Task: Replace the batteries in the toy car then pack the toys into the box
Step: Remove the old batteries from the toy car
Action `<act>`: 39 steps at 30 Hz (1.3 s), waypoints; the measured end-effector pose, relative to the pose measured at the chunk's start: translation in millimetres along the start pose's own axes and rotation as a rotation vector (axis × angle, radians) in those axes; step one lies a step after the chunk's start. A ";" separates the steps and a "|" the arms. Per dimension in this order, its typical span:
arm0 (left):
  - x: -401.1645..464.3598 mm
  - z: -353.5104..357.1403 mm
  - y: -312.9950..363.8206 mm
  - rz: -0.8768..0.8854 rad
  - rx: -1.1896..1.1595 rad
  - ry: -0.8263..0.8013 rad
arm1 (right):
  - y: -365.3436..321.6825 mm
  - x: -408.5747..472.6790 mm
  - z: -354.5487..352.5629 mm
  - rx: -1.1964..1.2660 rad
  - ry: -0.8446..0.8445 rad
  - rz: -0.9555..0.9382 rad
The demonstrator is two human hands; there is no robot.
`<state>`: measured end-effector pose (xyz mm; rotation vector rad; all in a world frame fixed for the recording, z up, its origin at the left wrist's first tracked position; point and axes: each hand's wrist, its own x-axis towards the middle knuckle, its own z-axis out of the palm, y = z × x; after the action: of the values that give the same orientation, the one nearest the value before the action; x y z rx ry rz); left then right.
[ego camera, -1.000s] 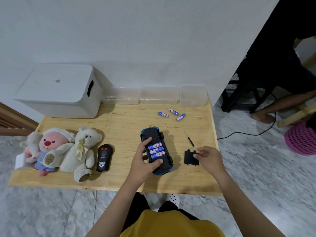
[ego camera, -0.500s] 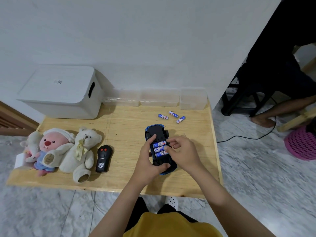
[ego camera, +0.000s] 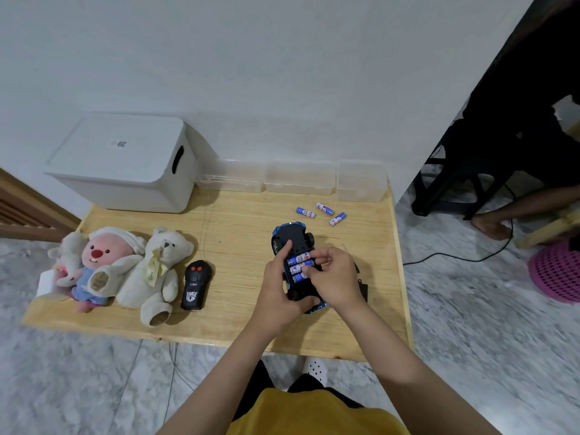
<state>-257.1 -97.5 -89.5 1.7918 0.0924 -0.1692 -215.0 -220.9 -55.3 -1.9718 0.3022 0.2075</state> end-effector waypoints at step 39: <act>0.8 -5.5 5.4 0.064 0.045 0.110 | -1.3 -12.7 -4.5 -0.090 -0.080 0.011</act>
<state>-255.1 -93.3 -83.2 1.8460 0.1100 -0.0271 -226.7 -223.0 -48.8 -2.0453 0.2563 0.3108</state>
